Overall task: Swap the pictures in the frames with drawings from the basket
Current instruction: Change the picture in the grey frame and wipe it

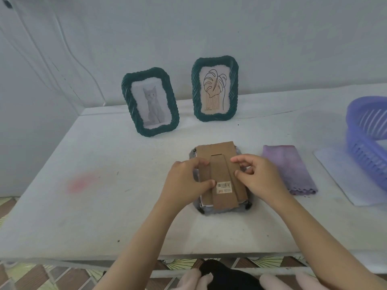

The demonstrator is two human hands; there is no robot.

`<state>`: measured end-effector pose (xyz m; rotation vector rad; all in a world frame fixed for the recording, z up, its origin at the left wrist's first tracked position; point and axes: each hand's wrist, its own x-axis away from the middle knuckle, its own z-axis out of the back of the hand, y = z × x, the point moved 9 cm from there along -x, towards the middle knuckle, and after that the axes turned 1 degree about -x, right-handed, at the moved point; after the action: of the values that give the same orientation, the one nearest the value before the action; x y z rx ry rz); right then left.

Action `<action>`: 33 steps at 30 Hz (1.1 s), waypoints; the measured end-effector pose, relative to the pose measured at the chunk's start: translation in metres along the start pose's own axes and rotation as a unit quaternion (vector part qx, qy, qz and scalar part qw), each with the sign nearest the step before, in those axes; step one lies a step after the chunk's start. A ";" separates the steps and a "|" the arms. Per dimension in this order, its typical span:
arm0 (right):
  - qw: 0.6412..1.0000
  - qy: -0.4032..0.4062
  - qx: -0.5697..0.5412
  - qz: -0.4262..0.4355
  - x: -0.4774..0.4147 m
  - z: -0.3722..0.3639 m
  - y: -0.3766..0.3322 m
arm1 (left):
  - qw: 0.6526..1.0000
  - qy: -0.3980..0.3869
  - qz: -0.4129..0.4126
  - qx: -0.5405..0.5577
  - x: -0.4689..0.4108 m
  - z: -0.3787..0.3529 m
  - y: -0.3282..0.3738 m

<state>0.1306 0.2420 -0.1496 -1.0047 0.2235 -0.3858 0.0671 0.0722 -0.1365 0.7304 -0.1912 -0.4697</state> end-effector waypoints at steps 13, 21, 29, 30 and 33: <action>0.994 -0.025 0.103 0.017 -0.001 -0.003 0.000 | 0.995 -0.018 -0.030 -0.093 0.001 -0.005 0.006; 0.991 -0.039 0.123 0.019 -0.004 -0.007 0.002 | 0.990 -0.019 -0.048 -0.133 0.001 -0.011 0.007; 0.988 -0.030 0.145 0.042 -0.002 -0.004 -0.008 | 0.993 0.006 -0.014 -0.120 0.003 -0.004 -0.001; 0.987 -0.028 0.148 0.048 -0.001 -0.004 -0.009 | 0.993 0.009 -0.013 -0.113 0.003 -0.004 -0.002; 0.987 -0.024 0.150 0.053 0.000 -0.003 -0.010 | 0.989 0.055 -0.039 -0.133 0.006 0.002 0.002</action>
<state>0.1278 0.2348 -0.1427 -0.7011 0.1686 -0.2874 0.0722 0.0696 -0.1341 0.5022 0.0054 -0.5165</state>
